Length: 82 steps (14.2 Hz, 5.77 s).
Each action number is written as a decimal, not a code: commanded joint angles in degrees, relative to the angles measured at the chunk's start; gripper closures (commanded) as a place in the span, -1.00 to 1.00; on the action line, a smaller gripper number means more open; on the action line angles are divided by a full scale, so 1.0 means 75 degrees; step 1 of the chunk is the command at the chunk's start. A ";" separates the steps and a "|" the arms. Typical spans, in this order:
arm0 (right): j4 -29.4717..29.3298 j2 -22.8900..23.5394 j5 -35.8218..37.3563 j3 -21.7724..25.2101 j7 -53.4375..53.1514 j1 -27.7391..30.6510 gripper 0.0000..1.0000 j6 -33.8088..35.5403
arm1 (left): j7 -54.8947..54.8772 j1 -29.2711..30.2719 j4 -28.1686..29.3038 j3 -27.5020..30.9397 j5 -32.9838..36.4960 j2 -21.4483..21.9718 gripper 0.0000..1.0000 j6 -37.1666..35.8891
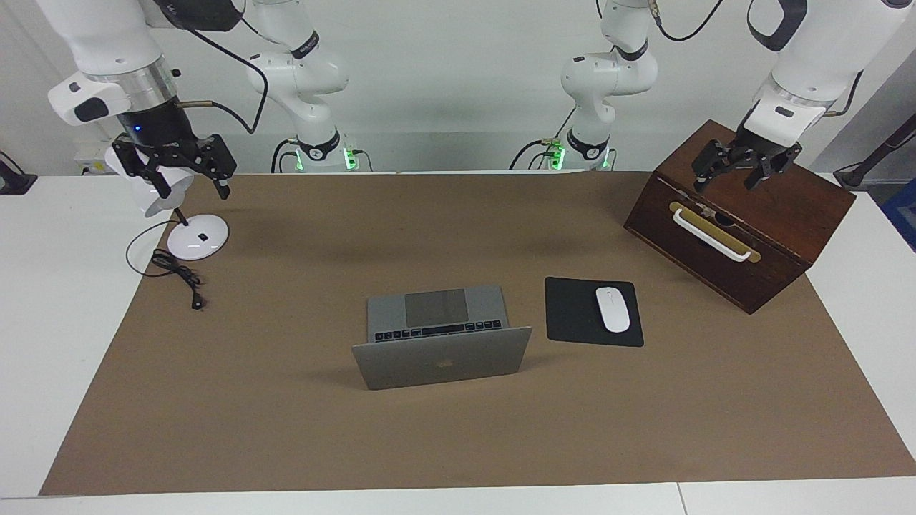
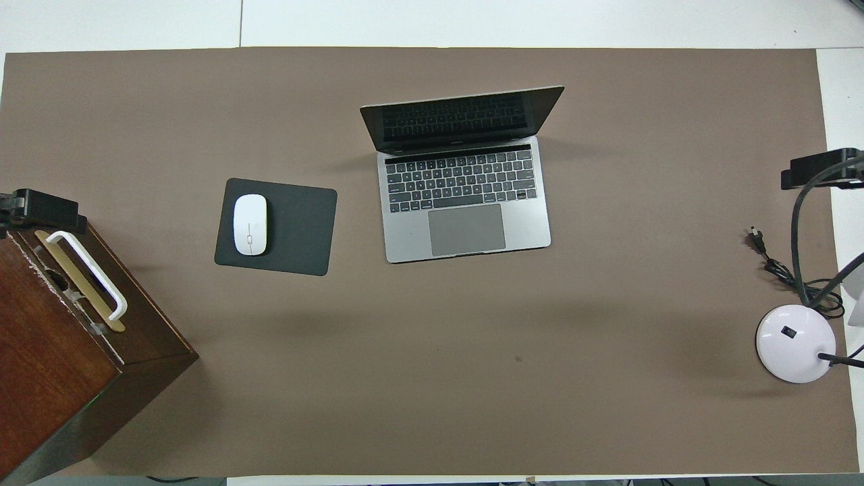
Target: Close laptop with both arms
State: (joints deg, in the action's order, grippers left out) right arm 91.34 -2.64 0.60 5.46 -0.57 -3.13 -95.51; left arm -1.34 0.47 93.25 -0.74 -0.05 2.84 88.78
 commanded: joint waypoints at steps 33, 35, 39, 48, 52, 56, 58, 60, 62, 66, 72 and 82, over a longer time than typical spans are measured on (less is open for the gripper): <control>-0.1339 0.1721 -0.0244 -0.1055 -0.1763 -0.0051 1.00 -0.1992 | -0.0068 -0.0611 0.1905 -0.0101 -0.0847 0.0616 1.00 0.2981; -0.1339 0.1944 -0.0244 -0.1267 -0.2043 -0.0051 1.00 -0.2975 | -0.0068 -0.0905 0.2598 -0.0101 -0.0895 0.0875 1.00 0.3827; -0.1386 0.2448 -0.0232 -0.1490 -0.2617 -0.0063 1.00 -0.4745 | -0.0091 -0.1549 0.3407 -0.0101 -0.1071 0.0923 1.00 0.5174; -0.1386 0.3503 0.1042 -0.1584 -0.5414 -0.0823 1.00 -0.6929 | -0.0091 -0.3073 0.5576 -0.0101 -0.1153 0.0338 1.00 0.9382; -0.1375 0.3551 0.3034 -0.1817 -0.7747 -0.1047 1.00 -0.6860 | -0.0103 -0.3542 0.5847 -0.0101 -0.1153 -0.0248 1.00 1.0568; -0.1386 0.3609 0.3611 -0.1971 -0.8162 -0.1070 1.00 -0.6614 | -0.0138 -0.4022 0.6023 -0.0101 -0.1153 -0.0833 1.00 1.1738; -0.1386 0.3691 0.3809 -0.1982 -0.8138 -0.1082 1.00 -0.6520 | -0.0127 -0.4187 0.6070 -0.0101 -0.1153 -0.1313 1.00 1.2464; -0.1444 0.3855 0.4335 -0.2285 -0.8080 -0.1082 1.00 -0.6310 | -0.0127 -0.4315 0.6070 -0.0101 -0.1153 -0.1712 1.00 1.2993; -0.1574 0.3960 0.4735 -0.2509 -0.8115 -0.1105 1.00 -0.5865 | -0.0127 -0.4410 0.6070 -0.0101 -0.1153 -0.2017 1.00 1.3519; -0.1667 0.3973 0.5356 -0.2708 -0.8057 -0.1246 1.00 -0.5173 | -0.0126 -0.4644 0.6035 -0.0101 -0.1153 -0.2662 1.00 1.4504; -0.1668 0.4055 0.5732 -0.2779 -0.7296 -0.1293 1.00 -0.4984 | -0.0115 -0.4715 0.6035 -0.0101 -0.1153 -0.2851 1.00 1.4776; -0.2030 0.4418 0.5721 -0.3119 -0.6802 -0.1316 1.00 -0.4481 | -0.0700 -0.4773 0.6070 -0.0089 -0.1141 -0.3003 1.00 1.4753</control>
State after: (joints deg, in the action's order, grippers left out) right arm 79.20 28.36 42.23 -16.42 -52.21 -13.17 -130.97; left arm -4.30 -34.25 138.42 -2.21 -7.80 -18.08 198.47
